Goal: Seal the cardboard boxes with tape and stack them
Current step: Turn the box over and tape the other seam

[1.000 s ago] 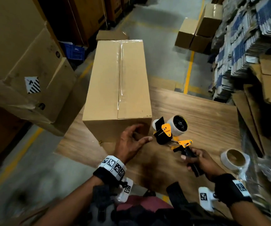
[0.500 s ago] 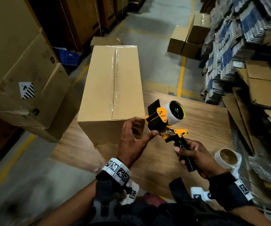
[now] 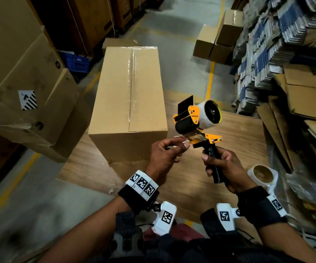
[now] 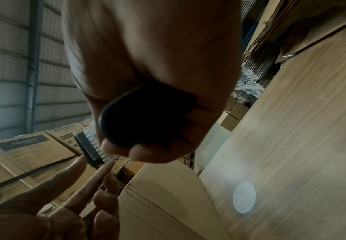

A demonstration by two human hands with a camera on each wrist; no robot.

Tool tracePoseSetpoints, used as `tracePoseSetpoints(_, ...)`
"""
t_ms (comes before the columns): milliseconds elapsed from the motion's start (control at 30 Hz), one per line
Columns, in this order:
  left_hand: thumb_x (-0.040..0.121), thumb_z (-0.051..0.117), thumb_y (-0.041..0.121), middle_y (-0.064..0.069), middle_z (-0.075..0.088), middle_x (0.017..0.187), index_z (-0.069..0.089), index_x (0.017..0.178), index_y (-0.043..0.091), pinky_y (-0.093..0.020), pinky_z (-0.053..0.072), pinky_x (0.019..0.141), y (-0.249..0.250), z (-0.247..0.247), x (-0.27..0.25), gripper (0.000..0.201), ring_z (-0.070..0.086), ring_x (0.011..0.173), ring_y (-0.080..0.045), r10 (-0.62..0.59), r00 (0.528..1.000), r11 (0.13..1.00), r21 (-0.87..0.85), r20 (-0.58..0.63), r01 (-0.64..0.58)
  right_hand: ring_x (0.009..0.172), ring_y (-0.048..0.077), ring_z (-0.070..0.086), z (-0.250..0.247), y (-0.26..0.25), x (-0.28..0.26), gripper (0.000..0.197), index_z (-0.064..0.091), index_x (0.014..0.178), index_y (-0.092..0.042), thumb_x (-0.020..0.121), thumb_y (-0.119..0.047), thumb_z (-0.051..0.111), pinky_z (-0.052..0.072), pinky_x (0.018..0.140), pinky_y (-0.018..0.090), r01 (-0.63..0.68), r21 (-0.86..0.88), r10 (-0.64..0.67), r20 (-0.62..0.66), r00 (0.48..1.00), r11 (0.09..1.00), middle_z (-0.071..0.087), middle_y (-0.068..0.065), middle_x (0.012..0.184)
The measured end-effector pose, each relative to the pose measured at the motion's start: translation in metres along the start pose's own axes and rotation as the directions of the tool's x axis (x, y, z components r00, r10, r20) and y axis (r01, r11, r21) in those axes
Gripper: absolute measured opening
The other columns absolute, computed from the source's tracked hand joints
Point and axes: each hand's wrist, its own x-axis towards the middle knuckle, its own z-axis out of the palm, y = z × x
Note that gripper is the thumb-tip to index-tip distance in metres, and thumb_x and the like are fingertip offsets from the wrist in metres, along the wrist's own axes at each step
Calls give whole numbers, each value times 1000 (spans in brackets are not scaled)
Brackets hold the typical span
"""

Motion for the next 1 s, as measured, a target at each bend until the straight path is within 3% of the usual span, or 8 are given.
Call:
tracePoseSetpoints(167,85,84,18,1,76,89,80,104,13,-27,47,66,0,3,-2,20,61,72,-11,-26,999,999,-38,29,27,54,24,50,-5,-2,-1,30,65,101,1,79,-14,80,44,51,31,20,-10,-20,-10,1000,1000,57,8,71)
tracePoseSetpoints(433,83,85,16,2,75,91,80,105,19,-28,47,65,-2,14,-7,23,61,73,-12,-6,1000,997,-78,-4,6,54,24,50,-7,-2,-4,29,65,100,0,78,-14,80,45,51,31,41,2,-41,-7,999,999,58,7,72)
tracePoseSetpoints(567,80,88,28,3,71,88,77,98,18,-28,46,65,0,18,-5,22,59,75,-12,-98,995,987,-127,34,102,57,24,49,-8,-2,-5,33,65,102,0,78,-16,81,45,52,32,36,13,-36,11,999,999,57,7,72)
tracePoseSetpoints(667,76,80,41,1,65,91,73,88,22,-31,46,67,8,13,-4,24,60,75,-13,-198,966,965,-143,166,222,57,24,50,-11,-2,-7,42,65,103,0,74,-21,89,45,53,32,34,8,-34,24,999,999,57,8,73)
tracePoseSetpoints(800,81,72,44,-1,63,92,65,76,24,-38,49,79,17,-2,-1,21,64,84,-19,-301,882,914,-156,362,376,56,25,51,-14,-4,-9,40,67,104,2,74,-16,86,46,54,32,49,-35,-48,26,999,998,60,9,73)
tracePoseSetpoints(867,86,69,36,-4,66,95,64,82,21,-44,50,95,19,-6,-3,16,69,95,-26,-330,839,882,-174,433,437,54,25,53,-15,-5,-9,37,69,102,1,72,-16,84,47,53,30,61,-60,-59,36,998,996,61,10,72)
tracePoseSetpoints(933,90,64,23,-7,70,92,69,84,18,-50,43,113,16,-9,-4,9,72,100,-32,-333,810,850,-219,483,479,52,25,54,-15,-5,-8,44,70,102,2,70,-20,90,47,52,30,74,-83,-71,42,997,994,60,14,73)
tracePoseSetpoints(1000,92,62,14,-6,72,83,70,84,16,-52,41,118,13,-13,-6,12,75,95,-30,-321,798,825,-264,510,500,51,25,54,-16,-5,-6,48,70,100,2,66,-23,94,48,52,29,80,-107,-76,43,996,991,59,19,73)
